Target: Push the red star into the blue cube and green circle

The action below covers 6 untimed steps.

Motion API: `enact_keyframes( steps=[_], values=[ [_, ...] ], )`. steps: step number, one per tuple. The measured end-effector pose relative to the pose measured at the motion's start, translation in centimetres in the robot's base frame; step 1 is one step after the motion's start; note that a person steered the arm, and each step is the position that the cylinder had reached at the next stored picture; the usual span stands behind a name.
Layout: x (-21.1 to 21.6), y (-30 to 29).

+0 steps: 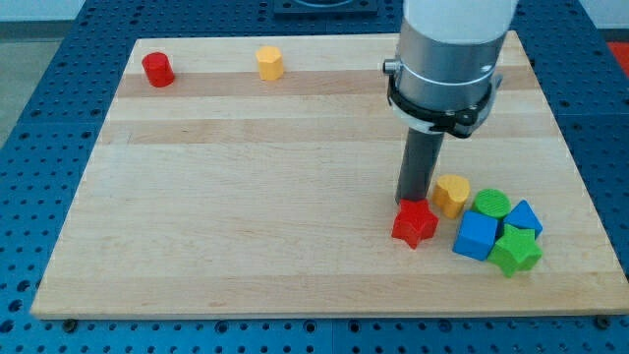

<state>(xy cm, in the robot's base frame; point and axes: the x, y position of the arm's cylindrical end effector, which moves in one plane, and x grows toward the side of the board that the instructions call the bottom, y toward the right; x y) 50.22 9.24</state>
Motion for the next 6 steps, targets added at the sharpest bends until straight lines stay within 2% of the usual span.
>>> enact_keyframes(
  steps=[2,3,6],
  values=[
    [-2.2,-3.7],
    [0.8,-3.1],
    [0.1,-0.8]
  ],
)
